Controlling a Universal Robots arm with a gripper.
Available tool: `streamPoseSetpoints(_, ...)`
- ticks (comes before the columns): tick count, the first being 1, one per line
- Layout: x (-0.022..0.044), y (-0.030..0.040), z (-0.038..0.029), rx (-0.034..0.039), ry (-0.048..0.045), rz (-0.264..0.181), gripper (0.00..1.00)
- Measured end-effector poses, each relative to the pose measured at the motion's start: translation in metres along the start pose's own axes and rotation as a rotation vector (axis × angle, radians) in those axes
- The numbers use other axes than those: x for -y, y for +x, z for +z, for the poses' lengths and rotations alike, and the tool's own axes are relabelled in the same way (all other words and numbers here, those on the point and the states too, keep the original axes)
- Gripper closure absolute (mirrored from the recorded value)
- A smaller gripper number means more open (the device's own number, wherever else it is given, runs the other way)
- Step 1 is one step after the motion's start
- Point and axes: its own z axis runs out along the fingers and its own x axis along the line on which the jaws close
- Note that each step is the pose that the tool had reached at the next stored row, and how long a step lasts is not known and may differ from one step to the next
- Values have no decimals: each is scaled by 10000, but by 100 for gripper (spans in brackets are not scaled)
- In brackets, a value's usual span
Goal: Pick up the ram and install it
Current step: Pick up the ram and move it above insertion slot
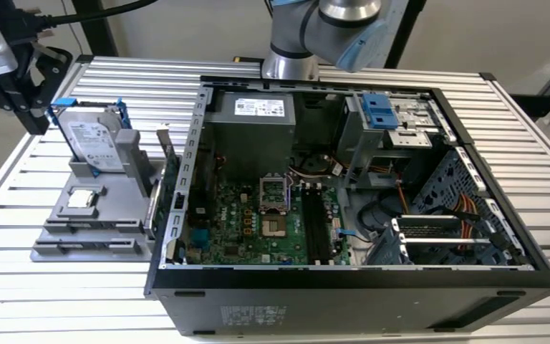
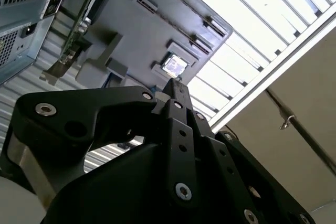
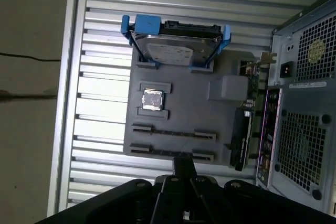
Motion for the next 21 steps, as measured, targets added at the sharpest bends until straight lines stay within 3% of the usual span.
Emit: streamPoseSetpoints(21, 0, 0, 0, -65, 19, -1353, 100)
